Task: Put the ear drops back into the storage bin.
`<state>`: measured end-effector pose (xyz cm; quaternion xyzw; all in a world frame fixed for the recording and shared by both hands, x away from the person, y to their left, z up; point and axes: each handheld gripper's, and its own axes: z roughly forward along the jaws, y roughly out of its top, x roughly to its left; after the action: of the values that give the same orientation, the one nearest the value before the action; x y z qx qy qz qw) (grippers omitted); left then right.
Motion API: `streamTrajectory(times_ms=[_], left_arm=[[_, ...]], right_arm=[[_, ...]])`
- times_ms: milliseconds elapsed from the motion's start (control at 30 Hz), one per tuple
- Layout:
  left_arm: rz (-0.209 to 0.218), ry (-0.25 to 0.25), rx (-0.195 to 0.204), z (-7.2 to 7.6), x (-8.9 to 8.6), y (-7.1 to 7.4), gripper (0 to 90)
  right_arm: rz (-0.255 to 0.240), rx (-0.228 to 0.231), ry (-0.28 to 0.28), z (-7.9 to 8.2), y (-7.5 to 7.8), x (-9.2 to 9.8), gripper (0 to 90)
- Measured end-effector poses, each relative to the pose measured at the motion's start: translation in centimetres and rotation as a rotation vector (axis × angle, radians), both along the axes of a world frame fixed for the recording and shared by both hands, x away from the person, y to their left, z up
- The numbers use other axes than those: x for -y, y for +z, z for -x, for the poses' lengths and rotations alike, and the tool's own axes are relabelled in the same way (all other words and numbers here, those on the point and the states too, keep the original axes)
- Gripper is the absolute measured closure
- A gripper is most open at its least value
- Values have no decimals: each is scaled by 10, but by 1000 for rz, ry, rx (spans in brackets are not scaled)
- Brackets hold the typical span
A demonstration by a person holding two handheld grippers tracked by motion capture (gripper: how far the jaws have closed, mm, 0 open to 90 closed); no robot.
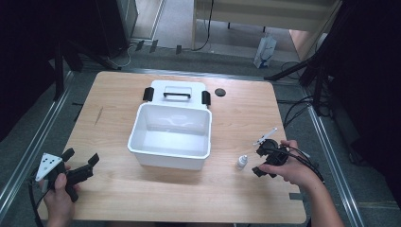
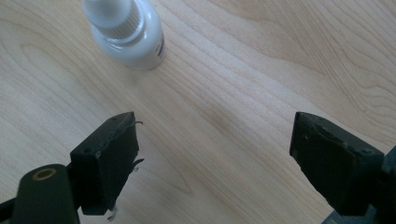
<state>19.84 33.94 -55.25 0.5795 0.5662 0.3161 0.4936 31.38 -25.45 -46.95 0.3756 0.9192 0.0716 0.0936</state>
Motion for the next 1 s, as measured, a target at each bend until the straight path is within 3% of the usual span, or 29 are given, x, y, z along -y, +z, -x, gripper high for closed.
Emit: streamTrajectory(times_ms=[267, 500, 667, 767, 1000], left_arm=[[3, 2, 0, 0, 0, 0, 41], [0, 2, -3, -1, 0, 0, 41], [1, 2, -3, -1, 0, 0, 41], [1, 2, -4, -1, 0, 0, 41], [5, 3, -5, -1, 0, 0, 41]], right_arm=[[36, -49, 41, -3, 4, -13, 165], [42, -42, 67, -7, 12, -27, 190], [30, -21, 79, -11, 17, -36, 288], [20, -35, 90, -13, 18, -43, 359], [23, -134, 107, -19, 15, -58, 531]])
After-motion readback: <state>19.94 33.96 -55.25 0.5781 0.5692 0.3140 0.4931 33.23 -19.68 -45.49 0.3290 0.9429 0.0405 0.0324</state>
